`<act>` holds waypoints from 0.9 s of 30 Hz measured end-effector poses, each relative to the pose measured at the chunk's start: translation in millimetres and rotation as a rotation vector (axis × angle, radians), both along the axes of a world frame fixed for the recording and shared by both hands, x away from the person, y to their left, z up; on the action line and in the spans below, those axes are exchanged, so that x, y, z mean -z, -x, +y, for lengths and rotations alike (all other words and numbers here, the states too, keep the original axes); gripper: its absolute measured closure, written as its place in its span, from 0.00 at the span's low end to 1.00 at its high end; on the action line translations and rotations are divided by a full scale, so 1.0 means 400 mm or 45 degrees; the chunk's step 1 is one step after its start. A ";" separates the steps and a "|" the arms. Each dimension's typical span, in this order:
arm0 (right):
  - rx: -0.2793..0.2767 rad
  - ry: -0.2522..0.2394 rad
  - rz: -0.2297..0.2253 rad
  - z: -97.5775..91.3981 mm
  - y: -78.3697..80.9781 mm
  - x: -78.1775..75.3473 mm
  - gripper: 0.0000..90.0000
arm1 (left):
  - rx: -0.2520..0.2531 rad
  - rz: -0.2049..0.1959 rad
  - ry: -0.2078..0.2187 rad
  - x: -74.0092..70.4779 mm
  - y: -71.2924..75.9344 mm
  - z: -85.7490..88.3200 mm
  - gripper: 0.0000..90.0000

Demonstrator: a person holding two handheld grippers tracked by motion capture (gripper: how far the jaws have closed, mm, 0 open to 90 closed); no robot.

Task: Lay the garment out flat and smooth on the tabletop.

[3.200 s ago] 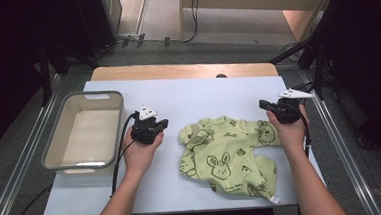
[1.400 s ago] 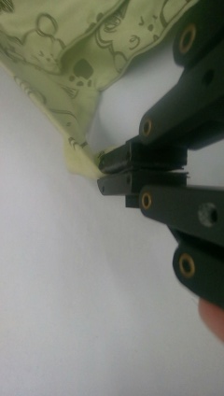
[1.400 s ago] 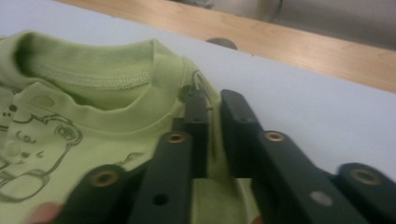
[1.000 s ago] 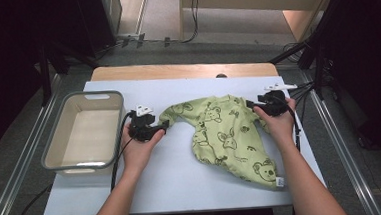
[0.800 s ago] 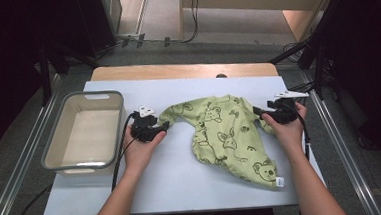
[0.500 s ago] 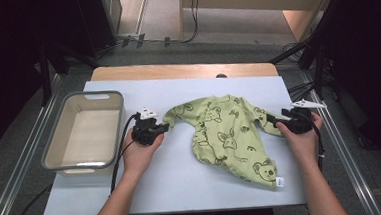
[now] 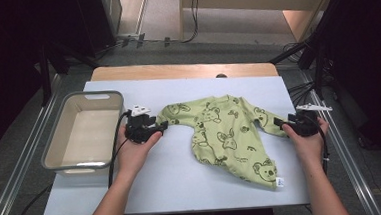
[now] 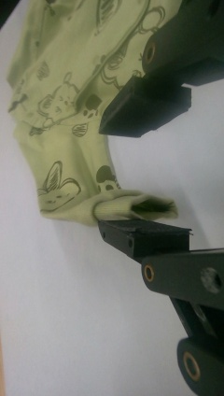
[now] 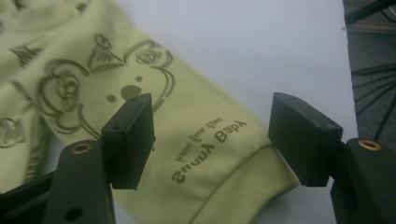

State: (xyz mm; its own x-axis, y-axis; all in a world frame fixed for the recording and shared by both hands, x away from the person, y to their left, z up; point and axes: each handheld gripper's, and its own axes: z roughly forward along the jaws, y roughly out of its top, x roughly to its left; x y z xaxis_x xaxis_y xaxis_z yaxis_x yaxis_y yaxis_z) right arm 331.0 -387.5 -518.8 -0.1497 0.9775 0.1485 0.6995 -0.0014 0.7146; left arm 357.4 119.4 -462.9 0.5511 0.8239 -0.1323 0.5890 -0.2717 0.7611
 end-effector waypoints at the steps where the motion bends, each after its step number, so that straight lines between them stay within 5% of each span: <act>1: 0.010 0.014 0.014 0.001 -0.003 0.006 0.38 | -0.010 0.005 -0.018 0.009 -0.006 -0.004 0.51; 4: 0.034 0.043 0.022 0.007 -0.004 0.006 0.58 | -0.054 0.007 -0.056 0.033 -0.022 -0.010 0.51; 9: -0.040 0.080 0.031 0.015 -0.010 0.007 0.97 | -0.122 -0.052 -0.045 0.030 -0.031 -0.006 0.60; 12: -0.036 0.089 -0.018 0.006 -0.017 -0.005 0.98 | -0.148 -0.106 -0.020 0.008 -0.028 -0.001 0.60; 19: 0.009 0.112 -0.219 -0.020 -0.034 -0.080 0.98 | -0.117 -0.139 0.014 -0.019 -0.028 -0.003 0.51; 22: 0.022 0.107 -0.261 -0.037 -0.045 -0.112 0.97 | -0.126 -0.151 0.026 -0.026 -0.027 -0.003 0.50; 27: 0.050 0.073 -0.263 -0.055 -0.052 -0.123 0.73 | -0.133 -0.191 0.049 -0.051 -0.024 0.007 0.52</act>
State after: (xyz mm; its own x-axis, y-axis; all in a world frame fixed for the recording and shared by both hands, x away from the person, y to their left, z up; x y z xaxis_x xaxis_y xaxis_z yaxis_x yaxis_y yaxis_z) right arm 351.8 -409.4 -469.6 -0.1328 0.9892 0.0624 0.5387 0.0192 0.8423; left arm 366.9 122.0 -442.6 0.4790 0.8734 -0.0879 0.4916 -0.1839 0.8512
